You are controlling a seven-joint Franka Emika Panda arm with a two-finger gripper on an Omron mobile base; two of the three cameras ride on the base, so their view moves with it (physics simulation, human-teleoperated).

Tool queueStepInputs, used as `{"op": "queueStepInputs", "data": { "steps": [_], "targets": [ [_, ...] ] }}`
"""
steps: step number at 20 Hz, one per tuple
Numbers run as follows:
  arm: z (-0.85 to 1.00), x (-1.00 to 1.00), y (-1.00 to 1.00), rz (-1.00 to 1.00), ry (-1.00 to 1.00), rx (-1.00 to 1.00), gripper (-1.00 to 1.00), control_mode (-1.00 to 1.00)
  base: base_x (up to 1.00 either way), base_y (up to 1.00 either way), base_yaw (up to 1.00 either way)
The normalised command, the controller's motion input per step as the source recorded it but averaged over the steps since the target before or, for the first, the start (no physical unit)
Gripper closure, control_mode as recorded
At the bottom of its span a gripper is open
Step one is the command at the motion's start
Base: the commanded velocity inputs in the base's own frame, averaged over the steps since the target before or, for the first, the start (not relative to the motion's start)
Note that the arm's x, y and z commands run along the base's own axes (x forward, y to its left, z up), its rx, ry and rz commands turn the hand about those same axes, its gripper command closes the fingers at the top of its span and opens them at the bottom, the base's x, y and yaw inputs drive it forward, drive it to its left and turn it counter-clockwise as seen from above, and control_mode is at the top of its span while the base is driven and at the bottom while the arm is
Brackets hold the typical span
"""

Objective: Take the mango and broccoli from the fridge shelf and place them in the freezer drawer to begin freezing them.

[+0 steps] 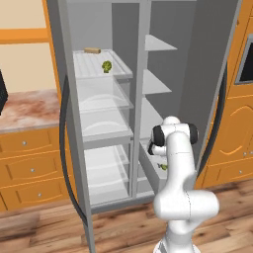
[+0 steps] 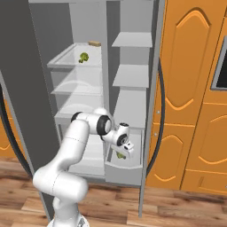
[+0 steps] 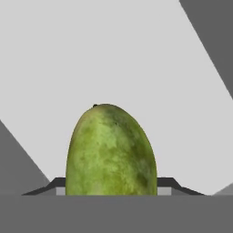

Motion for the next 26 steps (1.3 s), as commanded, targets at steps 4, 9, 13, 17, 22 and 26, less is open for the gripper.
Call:
{"op": "queueStepInputs", "data": {
  "steps": [4, 9, 13, 17, 22, 26],
  "targets": [
    [-0.92, -0.07, 0.0, 0.06, 0.0, 0.0, 1.0, -1.0, 0.0, 0.0, 0.0],
    [-0.68, -0.4, 0.0, 0.06, 0.0, 0.0, 1.0, -1.0, 0.0, 0.0, 0.0],
    [-0.3, -0.73, 0.0, 0.02, 0.0, 0.04, 1.0, -1.0, 0.0, 0.0, 0.0],
    [-0.22, -0.96, 0.0, 0.02, 0.0, 0.07, 1.0, -1.0, 0.0, 0.0, 0.0],
    [-0.47, -0.57, 0.01, 0.0, 0.0, 0.01, -1.0, -1.0, 0.0, 0.0, 0.0],
    [-0.06, 0.0, 0.0, 0.0, -0.04, 0.0, -1.0, -1.0, 0.0, 0.0, 0.0]
  ]
}}
